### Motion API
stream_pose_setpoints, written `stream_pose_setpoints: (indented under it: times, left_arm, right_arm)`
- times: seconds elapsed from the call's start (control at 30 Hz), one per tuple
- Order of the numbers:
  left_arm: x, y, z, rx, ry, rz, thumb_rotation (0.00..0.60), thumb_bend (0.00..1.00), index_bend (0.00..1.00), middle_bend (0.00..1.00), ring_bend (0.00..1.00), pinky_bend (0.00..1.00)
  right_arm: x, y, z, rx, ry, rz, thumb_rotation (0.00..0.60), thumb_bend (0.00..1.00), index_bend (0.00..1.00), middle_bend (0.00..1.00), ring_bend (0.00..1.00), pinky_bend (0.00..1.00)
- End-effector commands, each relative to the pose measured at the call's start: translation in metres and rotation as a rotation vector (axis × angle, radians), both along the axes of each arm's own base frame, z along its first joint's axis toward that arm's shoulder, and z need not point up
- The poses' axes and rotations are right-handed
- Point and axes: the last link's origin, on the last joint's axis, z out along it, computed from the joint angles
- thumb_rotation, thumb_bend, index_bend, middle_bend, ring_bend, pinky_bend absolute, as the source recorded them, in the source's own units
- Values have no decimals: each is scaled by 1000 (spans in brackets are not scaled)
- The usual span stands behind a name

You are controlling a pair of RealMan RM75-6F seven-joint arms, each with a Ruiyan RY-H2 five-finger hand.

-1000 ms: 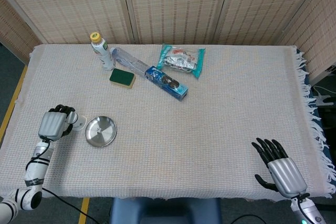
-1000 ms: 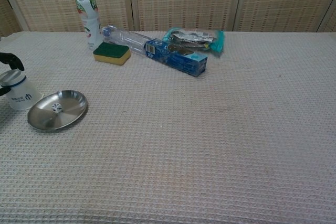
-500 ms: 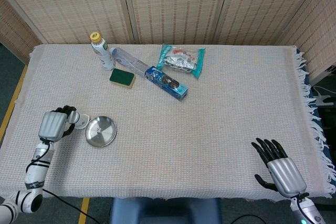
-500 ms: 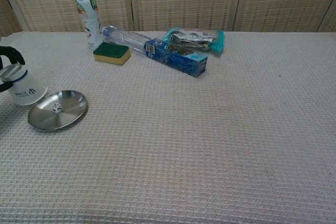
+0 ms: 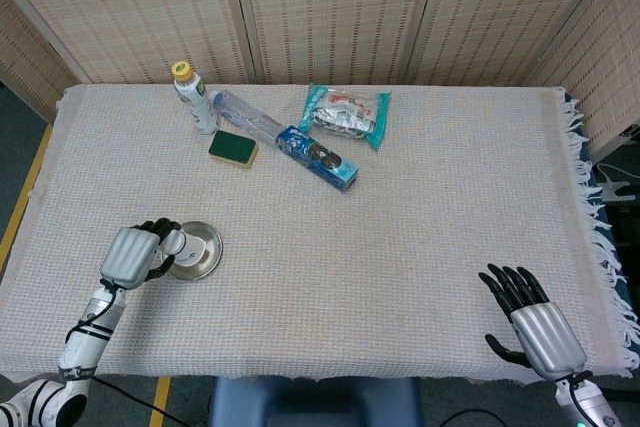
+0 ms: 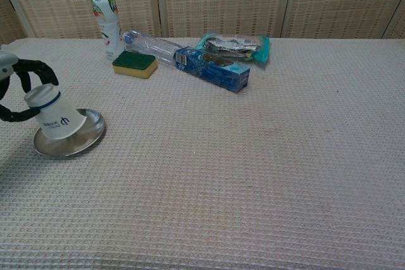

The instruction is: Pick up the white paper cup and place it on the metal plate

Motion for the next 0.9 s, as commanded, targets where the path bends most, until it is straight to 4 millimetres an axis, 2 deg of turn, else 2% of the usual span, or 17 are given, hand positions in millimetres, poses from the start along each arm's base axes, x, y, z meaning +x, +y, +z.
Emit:
stream_pose_setpoints:
  times: [0.03,0.27,0.63,0.9]
  left_arm:
    - [1,2,-8,-24,15,10,600,362,419,475,413,624]
    - [0,6,-17,-21,64,4,600,362,420,496,422,621]
    - [-12,16,-10,104,188,1,600,378,441,572,462,628]
    - [-3,3,-15,19,114,-8,600,380,445,598,477,625]
  right_arm:
    - [0,0,0,2,-1,0,535,189,0,0,0,0]
    - [-1,0,0,5,2,-6,535,190,0,0,0,0]
    - [0,0,-1,9,4,-5,535,189,0,0,0,0]
    - [0,1,0,4,3,-2,534,190,0,0,0,0]
